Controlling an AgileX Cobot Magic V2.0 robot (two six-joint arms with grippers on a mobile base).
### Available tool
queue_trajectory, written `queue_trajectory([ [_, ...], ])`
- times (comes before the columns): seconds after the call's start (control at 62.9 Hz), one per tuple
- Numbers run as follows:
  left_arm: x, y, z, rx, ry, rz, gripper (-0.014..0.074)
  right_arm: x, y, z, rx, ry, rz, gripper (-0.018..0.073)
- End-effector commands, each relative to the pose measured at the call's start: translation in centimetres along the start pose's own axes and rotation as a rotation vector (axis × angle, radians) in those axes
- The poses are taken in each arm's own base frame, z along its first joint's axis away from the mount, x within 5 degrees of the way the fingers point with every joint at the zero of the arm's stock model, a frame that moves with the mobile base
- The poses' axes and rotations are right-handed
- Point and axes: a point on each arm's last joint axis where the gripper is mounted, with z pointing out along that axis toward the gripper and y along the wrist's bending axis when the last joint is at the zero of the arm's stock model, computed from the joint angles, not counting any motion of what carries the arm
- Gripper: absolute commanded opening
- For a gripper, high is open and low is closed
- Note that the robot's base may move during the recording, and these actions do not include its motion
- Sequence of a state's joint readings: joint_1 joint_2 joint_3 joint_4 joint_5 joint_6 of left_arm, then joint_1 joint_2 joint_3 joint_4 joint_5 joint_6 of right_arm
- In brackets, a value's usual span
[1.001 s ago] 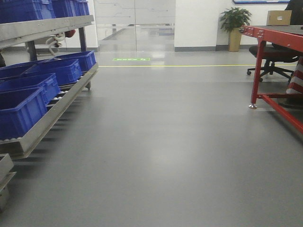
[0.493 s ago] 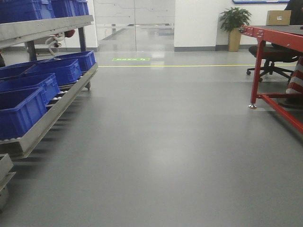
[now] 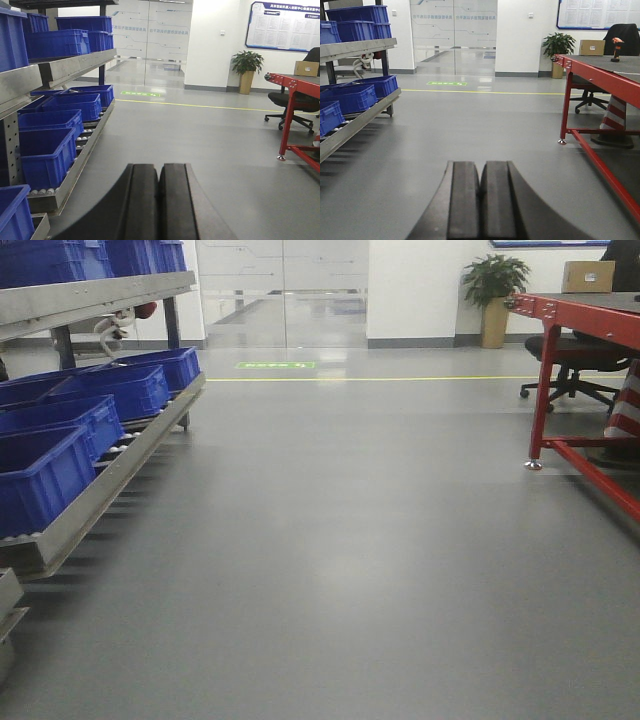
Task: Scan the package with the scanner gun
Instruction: 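Drive the base forward past the blue bins toward the red table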
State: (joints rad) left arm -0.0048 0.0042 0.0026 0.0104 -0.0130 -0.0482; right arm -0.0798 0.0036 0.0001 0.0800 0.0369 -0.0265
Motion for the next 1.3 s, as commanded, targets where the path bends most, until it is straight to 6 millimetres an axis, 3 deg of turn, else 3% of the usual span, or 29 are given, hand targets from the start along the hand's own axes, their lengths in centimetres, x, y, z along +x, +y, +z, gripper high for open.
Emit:
queue_trajectory([
  [0.0, -0.32, -0.02, -0.04, 0.002, -0.030, 0.000, -0.0111, -0.19, 0.03, -0.03, -0.006, -0.022, -0.001, -0.0168],
  [1.288, -0.32, -0.02, -0.04, 0.002, -0.030, 0.000, -0.0111, -0.19, 0.07, -0.03, -0.013, -0.022, 0.000, -0.0168],
])
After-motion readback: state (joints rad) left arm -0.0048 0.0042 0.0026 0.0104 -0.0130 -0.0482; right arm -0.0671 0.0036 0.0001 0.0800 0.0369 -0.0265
